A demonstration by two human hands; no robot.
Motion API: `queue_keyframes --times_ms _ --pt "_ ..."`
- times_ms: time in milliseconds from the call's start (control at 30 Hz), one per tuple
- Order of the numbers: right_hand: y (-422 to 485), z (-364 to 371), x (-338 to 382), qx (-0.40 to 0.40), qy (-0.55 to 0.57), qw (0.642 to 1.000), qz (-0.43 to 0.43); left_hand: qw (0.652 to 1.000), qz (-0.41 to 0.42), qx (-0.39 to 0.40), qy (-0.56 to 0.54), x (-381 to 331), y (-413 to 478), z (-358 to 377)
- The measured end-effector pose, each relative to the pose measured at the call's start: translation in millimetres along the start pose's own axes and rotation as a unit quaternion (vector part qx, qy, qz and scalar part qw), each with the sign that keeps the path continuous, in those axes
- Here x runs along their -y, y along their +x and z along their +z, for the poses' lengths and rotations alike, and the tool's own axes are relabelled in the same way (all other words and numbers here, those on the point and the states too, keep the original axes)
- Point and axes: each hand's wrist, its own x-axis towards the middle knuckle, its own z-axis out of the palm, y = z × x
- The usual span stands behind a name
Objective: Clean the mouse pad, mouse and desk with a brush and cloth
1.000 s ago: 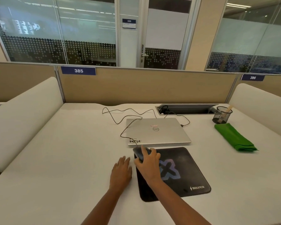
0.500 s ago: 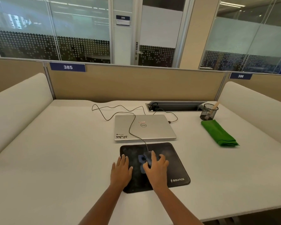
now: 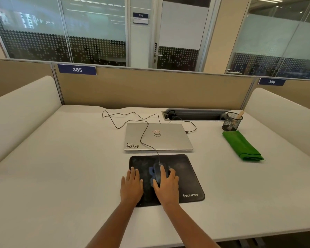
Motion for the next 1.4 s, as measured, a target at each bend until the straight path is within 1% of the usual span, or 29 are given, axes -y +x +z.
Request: queue_keyframes --times_ms 167,300,367,467,667,800,1067,1167,1233,1300,1400 --pt "4 -3 -12 -0.016 0.029 0.999 -0.017 1.000 -0.004 -0.013 0.000 -6 -1 1" --pt "19 -14 -37 -0.030 0.007 0.999 -0.013 1.000 0.000 -0.021 -0.008 -10 0 0" --pt "27 -19 -51 -0.011 -0.008 1.000 -0.006 1.000 -0.006 -0.022 -0.014 -12 1 -1" --pt "36 -22 -70 0.039 -0.028 0.999 -0.007 1.000 -0.013 -0.019 -0.020 -17 3 0" --pt "39 -19 -86 0.102 -0.072 0.991 -0.054 1.000 -0.013 -0.015 -0.004 -25 9 8" --pt "35 -9 -93 0.117 -0.085 0.987 -0.071 0.999 -0.016 -0.028 0.004 -24 10 15" --pt "33 -3 -97 0.105 -0.080 0.989 -0.066 0.999 -0.020 -0.034 -0.001 -24 10 17" --pt "34 -10 -94 0.134 -0.070 0.986 -0.064 1.000 -0.010 -0.018 -0.003 -23 9 12" --pt "42 -30 -91 0.150 -0.038 0.986 -0.062 1.000 0.001 -0.015 0.010 -19 10 4" --pt "57 -68 -92 0.121 0.000 0.990 -0.075 0.999 0.008 -0.032 0.024 -11 18 -14" --pt "83 -160 -88 0.010 0.030 0.990 -0.137 0.992 0.019 -0.097 0.074 1 41 -69"
